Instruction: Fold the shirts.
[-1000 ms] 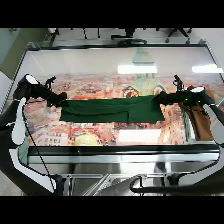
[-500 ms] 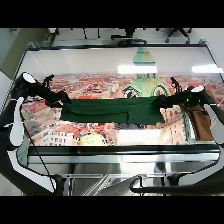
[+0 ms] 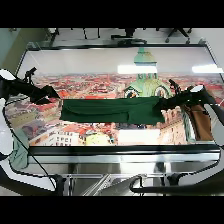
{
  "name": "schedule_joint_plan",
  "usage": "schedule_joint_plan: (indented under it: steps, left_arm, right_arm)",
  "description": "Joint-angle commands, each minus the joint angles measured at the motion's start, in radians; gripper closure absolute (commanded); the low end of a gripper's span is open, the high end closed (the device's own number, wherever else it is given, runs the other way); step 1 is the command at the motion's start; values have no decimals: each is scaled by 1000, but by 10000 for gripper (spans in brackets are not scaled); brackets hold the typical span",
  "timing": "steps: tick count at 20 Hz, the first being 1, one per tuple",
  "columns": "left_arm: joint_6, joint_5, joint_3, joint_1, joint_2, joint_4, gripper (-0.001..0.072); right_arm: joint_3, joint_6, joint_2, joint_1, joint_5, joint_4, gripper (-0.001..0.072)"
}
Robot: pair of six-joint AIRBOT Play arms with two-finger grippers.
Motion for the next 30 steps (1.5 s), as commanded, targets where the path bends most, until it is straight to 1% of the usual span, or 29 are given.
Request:
schedule_joint_plan:
  steps: [1,3,4,8,11,12,13,14,16,17,18,20,22,25,28,29,30]
  left_arm:
    - [0,11,1,-8,32,-4,45]
    - [0,15,1,-31,45,-4,46]
    - [0,23,1,-45,50,-4,46]
    - [0,50,1,-107,55,-3,45]
    - [0,80,1,-174,55,-3,46]
    - [0,91,1,-199,55,-4,45]
    - [0,99,1,-230,55,-4,45]
    - [0,104,1,-266,55,-3,45]
    - [0,135,0,-341,54,-3,45]
    - [0,161,0,-376,54,-3,45]
    - [0,196,0,-410,54,-3,45]
    - [0,272,0,-481,47,-3,45]
    - [0,319,0,-539,27,-4,45]
    - [0,322,0,-585,-4,-5,45]
    - [0,332,0,-594,-8,-6,46]
    - [-1,333,0,-594,-9,-6,46]
    - [-1,330,0,-594,-9,-6,47]
  right_arm:
    - [4,-24,0,6,-19,98,688]
    - [33,-54,1,5,-24,215,687]
    - [56,-57,1,6,-47,228,687]
    - [95,-56,-16,-5,-166,193,687]
    - [95,-56,-61,-7,-162,132,682]
    - [95,-56,-68,-7,-159,118,545]
    - [96,-56,-64,-10,-158,99,304]
    - [101,-56,-49,-16,-146,66,186]
    - [110,-46,1,-44,-97,-13,175]
    - [109,-6,14,-59,-76,-47,73]
    - [108,32,14,-74,-49,-79,46]
    - [95,66,-13,-87,-11,-89,45]
    - [93,68,-55,-86,18,-35,45]
    - [93,69,-114,-84,18,-13,47]
    - [93,67,-148,-60,18,9,64]
    - [93,46,-153,-44,18,15,201]
    - [93,26,-155,-27,18,19,356]
